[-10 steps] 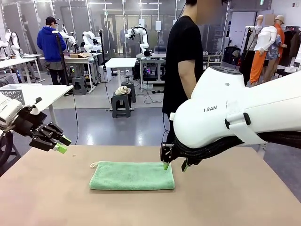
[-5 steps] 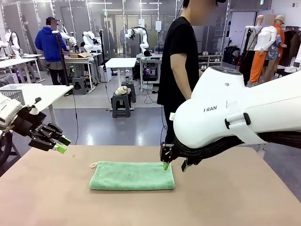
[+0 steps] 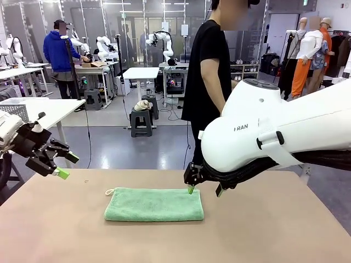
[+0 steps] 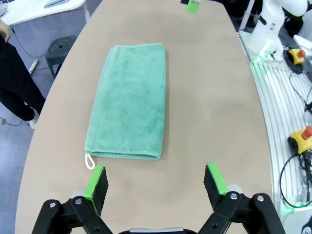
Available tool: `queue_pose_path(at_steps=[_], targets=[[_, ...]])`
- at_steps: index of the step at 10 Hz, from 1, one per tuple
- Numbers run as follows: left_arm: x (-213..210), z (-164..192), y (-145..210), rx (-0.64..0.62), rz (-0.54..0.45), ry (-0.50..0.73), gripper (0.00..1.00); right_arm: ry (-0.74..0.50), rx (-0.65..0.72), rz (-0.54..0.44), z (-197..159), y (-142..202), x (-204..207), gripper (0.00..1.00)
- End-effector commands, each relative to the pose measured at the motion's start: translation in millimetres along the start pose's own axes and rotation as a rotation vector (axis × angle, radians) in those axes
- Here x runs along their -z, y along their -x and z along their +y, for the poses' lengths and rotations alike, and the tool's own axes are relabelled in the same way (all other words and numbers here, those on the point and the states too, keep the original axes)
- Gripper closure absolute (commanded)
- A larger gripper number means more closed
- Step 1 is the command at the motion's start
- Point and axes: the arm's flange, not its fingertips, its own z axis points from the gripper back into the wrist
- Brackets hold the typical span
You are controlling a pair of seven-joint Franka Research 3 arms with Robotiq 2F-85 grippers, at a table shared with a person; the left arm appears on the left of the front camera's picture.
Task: Fold the towels and place them in the basket.
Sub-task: When a person lays out a Towel with hook on the table, fold it in half twice.
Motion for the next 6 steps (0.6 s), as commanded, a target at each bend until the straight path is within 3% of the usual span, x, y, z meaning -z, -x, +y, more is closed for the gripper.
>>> queue_pose_path(at_steps=[1, 6], targets=[[-4, 5, 3, 0.012, -0.01, -0.003, 0.0, 0.045, 0.049, -0.027, 10, -10, 13, 0.0], [0, 0, 0, 0.0, 0.0, 0.0, 0.0, 0.142, 0.129, 0.03, 20, -41, 74, 0.0]])
